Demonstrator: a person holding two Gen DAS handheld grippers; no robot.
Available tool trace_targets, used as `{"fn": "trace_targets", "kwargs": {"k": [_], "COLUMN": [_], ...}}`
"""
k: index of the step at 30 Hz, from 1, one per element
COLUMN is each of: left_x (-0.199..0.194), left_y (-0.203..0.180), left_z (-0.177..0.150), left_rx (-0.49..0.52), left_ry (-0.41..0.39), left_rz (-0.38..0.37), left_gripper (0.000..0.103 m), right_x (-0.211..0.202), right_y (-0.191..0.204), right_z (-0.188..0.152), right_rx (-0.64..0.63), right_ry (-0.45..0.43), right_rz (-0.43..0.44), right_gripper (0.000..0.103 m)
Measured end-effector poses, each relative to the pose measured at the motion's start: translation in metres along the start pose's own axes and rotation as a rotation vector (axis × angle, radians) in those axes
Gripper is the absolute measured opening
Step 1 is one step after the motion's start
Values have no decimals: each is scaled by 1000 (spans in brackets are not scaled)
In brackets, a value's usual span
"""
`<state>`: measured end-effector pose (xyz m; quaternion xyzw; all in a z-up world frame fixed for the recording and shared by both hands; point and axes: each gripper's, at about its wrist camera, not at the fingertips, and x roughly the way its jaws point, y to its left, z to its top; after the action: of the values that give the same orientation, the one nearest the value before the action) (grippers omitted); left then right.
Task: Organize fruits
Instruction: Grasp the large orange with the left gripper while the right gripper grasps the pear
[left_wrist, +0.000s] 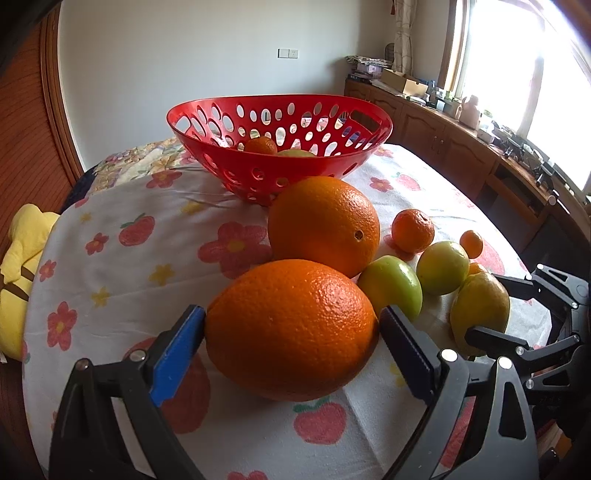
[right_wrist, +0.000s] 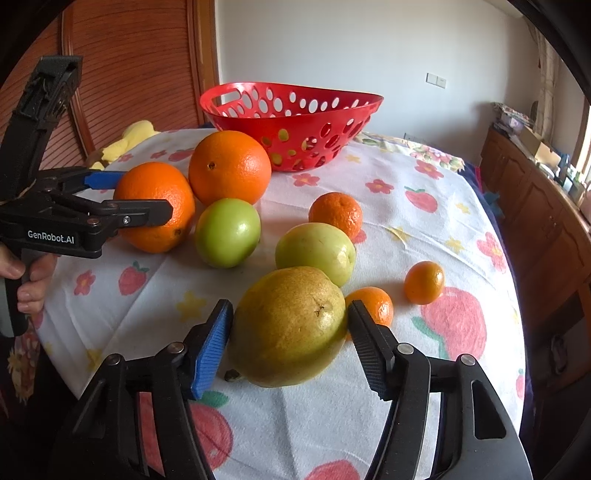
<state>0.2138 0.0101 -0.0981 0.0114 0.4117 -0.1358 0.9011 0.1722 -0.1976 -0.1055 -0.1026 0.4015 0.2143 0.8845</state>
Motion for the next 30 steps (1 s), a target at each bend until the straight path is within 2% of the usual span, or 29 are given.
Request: {"fn": "trace_targets", "kwargs": {"k": [9,30], "left_x": [2,1], "left_y": [0,0], "left_z": [0,-5], "left_rx": [3,16], "left_ry": [-1,-5], "left_rz": [10,2], "left_gripper": [97,98], "right_x": [1,0], "right_y": [13,13], "right_z": [0,-7], "right_rx": [5,25], "right_ry": [-8,19], "right_rz": [83,106], "right_gripper": [65,68]}}
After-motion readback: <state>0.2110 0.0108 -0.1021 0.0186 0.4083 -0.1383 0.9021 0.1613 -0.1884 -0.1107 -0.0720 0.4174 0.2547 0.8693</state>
